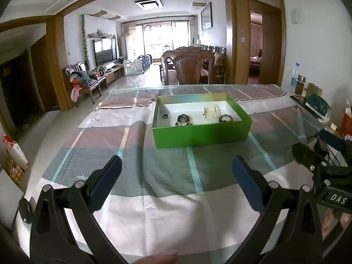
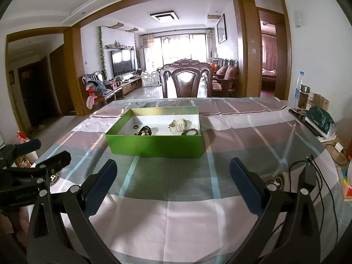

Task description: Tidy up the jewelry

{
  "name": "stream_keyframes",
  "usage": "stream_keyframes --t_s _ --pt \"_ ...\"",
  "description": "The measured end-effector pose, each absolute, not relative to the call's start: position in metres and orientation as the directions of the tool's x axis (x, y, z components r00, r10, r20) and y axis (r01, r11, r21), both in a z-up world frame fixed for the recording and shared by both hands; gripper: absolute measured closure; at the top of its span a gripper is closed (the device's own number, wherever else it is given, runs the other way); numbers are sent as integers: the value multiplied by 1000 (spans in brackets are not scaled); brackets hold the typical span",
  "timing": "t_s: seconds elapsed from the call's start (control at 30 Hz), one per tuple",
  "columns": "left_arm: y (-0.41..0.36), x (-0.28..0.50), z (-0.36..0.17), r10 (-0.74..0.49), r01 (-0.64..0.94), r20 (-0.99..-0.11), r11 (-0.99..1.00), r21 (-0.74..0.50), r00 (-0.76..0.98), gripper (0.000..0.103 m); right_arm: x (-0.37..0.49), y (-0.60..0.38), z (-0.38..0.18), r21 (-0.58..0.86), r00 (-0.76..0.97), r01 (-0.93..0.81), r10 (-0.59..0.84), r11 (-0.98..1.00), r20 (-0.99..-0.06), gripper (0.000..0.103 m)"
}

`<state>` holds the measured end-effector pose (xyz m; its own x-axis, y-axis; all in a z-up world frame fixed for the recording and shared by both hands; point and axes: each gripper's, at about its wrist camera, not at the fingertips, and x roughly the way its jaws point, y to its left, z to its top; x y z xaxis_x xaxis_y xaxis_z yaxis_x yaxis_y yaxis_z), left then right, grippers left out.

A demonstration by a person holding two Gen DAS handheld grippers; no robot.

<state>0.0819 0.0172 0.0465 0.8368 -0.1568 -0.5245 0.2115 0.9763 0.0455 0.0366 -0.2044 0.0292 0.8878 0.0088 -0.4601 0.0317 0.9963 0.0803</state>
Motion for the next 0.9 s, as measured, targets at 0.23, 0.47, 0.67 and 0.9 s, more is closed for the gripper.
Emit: stream_keyframes --t_s 0.23,0.47,0.67,0.9 --pt "14 80 50 -185 239 -515 970 41 837 4 36 -207 29 81 889 33 8 996 -458 3" --pt "16 82 53 -176 225 -513 974 34 840 4 37 -207 28 81 888 35 6 996 -459 3" --pt "18 82 55 -174 223 -513 974 35 841 4 37 -207 28 81 889 35 6 996 -458 3" --pt "18 82 55 -173 223 -513 974 38 841 4 37 -207 29 83 888 35 7 996 -459 3"
